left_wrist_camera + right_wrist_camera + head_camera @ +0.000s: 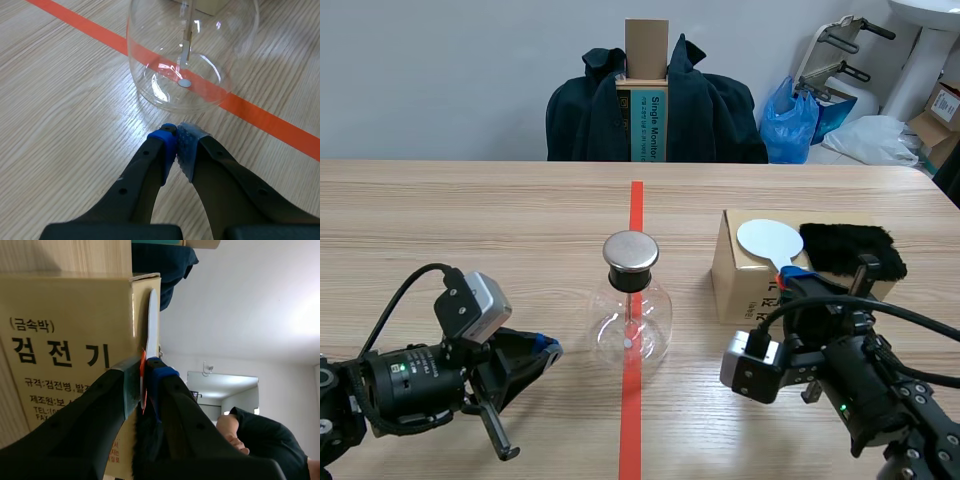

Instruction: Do the electroscope experiment.

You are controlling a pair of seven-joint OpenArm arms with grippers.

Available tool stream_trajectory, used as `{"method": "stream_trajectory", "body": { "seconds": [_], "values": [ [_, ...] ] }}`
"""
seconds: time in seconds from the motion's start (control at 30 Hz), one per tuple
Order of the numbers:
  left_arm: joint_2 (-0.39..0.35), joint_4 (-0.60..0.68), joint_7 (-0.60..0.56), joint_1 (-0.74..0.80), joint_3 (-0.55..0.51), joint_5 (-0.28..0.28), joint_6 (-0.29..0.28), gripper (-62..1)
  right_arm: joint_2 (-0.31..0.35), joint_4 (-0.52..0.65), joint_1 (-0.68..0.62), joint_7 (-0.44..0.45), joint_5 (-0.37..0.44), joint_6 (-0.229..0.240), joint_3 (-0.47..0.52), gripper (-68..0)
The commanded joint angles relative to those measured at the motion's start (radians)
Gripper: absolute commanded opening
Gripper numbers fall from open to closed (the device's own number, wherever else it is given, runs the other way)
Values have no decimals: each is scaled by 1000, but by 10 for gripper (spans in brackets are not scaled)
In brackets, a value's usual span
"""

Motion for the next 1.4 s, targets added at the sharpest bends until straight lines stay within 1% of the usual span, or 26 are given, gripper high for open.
{"method": "stream_trajectory", "body": {
  "seconds": [0.0,0.1,0.13,0.17,0.23,0.27,0.37,0.43,0.47,0.53,0.57,0.67,0.77,0.83,0.87,0.9,0.93,0.97,1.03,1.07,1.1,1.13,1.27,1.3,1.37],
  "values": [
    [-3,21,-17,11,-11,-13,-2,-581,0,21,17,0,13,-10,1,-666],
    [-27,46,-26,33,-12,-14,-3,-581,-1,21,20,6,30,-10,1,-664],
    [-39,63,-31,43,-12,-16,-3,-582,-1,21,20,8,39,-10,1,-646],
    [-53,85,-32,58,-17,-21,-3,-582,-1,21,19,12,49,-6,1,-613],
    [-84,148,-31,99,-45,-33,-3,-582,-1,21,19,12,67,-1,1,-518],
    [-102,188,-31,129,-68,-49,-3,-582,-1,21,19,14,74,6,1,-471],
    [-158,311,-32,223,-135,-105,-4,-582,-1,21,19,15,108,9,2,-397],
    [-195,406,-32,300,-188,-124,-6,-582,1,21,19,15,143,8,2,-344],
    [-213,453,-32,341,-215,-127,-6,-582,3,21,19,15,165,3,2,-311],
    [-243,546,-32,430,-272,-135,-6,-582,3,21,19,16,217,-36,3,-250],
    [-254,592,-32,476,-303,-150,-6,-582,2,21,19,19,237,-50,2,-231],
    [-270,725,-33,620,-403,-153,-6,-582,2,22,13,54,239,-51,2,-225],
    [-269,842,-35,747,-497,-153,-6,-581,4,22,8,56,259,-51,3,-225],
    [-266,909,-35,806,-543,-152,-6,-577,7,23,-3,72,264,-52,2,-225],
    [-262,937,-35,827,-562,-153,-6,-555,8,23,-11,81,264,-52,2,-225],
    [-261,960,-35,840,-577,-152,-6,-507,8,24,-23,86,264,-53,2,-225],
    [-261,979,-35,850,-589,-152,-6,-435,8,26,-35,87,265,-52,2,-225],
    [-260,992,-35,851,-597,-153,-6,-339,8,26,-50,87,265,-53,3,-225],
    [-259,1006,-38,850,-608,-153,-2,-105,23,29,-84,94,265,-52,2,-225],
    [-256,1011,-45,847,-613,-153,5,-7,32,32,-104,93,265,-56,2,-225],
    [-251,1014,-47,846,-617,-153,13,14,41,37,-124,92,266,-56,3,-225],
    [-245,1017,-47,846,-620,-153,19,14,53,40,-144,89,272,-60,2,-225],
    [-225,1016,-34,847,-620,-153,24,14,92,42,-230,71,353,-60,2,-225],
    [-222,1016,-29,847,-620,-153,25,14,106,47,-255,71,383,-60,2,-224],
    [-220,1016,-28,847,-620,-153,25,14,143,81,-310,72,487,-60,2,-194]
  ]
}}
